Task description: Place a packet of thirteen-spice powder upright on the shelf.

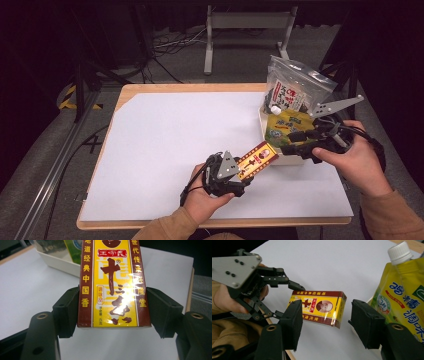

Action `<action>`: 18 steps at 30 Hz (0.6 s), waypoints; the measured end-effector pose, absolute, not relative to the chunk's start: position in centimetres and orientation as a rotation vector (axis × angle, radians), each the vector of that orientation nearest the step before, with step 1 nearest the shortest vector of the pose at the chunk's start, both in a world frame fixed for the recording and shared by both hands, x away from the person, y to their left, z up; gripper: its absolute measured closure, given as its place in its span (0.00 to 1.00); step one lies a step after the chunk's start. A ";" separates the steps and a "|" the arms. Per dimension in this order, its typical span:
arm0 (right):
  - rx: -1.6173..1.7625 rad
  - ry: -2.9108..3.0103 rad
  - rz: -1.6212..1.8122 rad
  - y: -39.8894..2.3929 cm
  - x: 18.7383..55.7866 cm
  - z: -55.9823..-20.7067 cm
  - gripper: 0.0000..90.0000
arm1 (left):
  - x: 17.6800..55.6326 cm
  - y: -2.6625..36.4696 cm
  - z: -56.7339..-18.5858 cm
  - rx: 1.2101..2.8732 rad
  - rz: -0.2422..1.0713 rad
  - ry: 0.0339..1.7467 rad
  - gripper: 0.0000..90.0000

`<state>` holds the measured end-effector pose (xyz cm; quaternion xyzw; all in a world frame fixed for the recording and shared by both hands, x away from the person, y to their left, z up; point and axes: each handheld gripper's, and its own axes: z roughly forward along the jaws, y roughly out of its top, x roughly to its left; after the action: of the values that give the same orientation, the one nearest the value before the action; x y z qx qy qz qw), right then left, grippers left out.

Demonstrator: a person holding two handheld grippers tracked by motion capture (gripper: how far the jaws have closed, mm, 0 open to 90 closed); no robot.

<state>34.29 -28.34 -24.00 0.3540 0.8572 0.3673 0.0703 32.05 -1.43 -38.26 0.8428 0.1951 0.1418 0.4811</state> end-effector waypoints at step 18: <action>1.266 2.667 1.070 -27.3 36.9 -26.6 0.45 | 30.3 -1.2 -36.9 1.959 0.413 0.405 0.36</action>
<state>36.87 -27.31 -26.58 0.4032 0.8492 0.3409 0.0007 30.26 -1.20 -36.88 0.8180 0.1689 0.1726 0.5221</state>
